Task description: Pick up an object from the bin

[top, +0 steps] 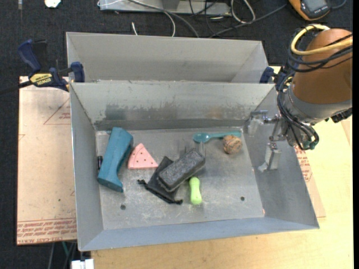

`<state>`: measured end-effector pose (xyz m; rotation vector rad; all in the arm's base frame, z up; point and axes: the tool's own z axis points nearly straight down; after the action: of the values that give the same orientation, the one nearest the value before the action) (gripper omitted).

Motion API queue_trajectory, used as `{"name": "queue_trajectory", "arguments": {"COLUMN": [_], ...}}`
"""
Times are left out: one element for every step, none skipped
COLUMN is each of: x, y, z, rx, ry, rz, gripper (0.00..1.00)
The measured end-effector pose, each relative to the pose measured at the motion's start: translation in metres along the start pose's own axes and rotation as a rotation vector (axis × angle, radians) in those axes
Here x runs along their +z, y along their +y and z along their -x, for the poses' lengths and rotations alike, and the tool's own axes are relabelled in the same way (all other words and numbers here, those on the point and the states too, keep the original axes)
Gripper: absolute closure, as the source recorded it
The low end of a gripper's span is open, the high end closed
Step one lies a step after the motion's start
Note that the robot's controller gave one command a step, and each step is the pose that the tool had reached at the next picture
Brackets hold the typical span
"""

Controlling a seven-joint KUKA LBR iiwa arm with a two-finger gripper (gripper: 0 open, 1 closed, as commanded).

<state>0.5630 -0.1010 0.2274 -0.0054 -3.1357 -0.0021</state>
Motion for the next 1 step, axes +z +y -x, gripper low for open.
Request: {"name": "queue_trajectory", "arguments": {"x": [-0.0049], "y": [0.0006], "z": [0.0014], "rx": [-0.003], "ry": [-0.008], "rz": [-0.001], "gripper": [0.00]}}
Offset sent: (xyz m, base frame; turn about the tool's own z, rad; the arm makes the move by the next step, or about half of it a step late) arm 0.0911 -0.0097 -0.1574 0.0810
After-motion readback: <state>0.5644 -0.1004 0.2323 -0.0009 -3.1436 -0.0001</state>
